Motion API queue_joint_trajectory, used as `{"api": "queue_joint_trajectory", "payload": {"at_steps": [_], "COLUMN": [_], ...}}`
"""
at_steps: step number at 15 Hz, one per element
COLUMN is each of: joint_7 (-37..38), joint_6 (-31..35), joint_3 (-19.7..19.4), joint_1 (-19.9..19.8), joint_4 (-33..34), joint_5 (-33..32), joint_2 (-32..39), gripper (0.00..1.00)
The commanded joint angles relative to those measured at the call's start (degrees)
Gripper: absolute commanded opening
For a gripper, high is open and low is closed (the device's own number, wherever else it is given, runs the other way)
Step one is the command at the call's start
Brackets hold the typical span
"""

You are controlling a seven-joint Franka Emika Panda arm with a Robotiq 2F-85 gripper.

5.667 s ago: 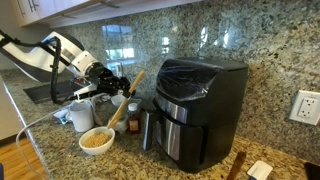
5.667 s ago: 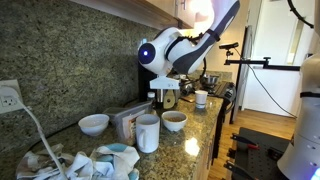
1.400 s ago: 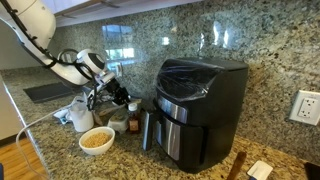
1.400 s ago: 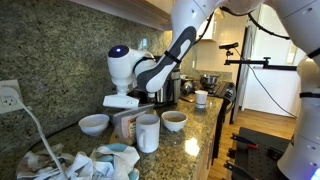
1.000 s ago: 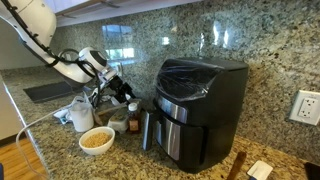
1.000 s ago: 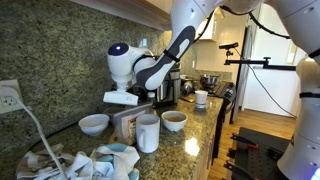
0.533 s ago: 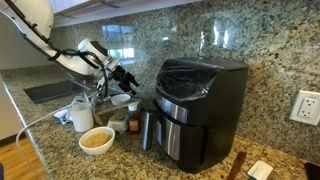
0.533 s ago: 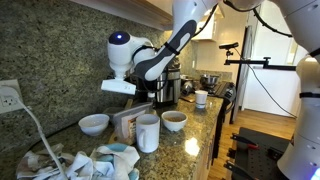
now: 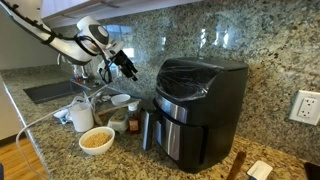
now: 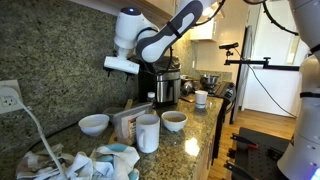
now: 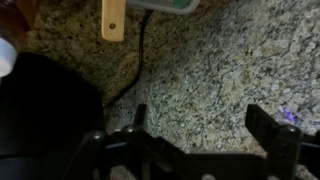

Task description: Use the wooden spoon to mix the contents in the bowl

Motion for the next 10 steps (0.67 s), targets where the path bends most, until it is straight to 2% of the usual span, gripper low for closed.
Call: {"api": "queue_joint_trajectory", "payload": {"at_steps": [1,5,10], "joint_7": [-15.5,-27.6,-31.0], "joint_6": [-0.9,-7.5,-20.9], "joint_3": [3.0,2.1,0.6], "joint_1": [-1.8,0.4,2.2], "joint_4": [-5.1,-8.1,-11.5], "joint_5": [13.3,26.6,31.1], "joint_2": [-4.3,-7.3,-11.8], "gripper": [1.0,1.0,1.0]}}
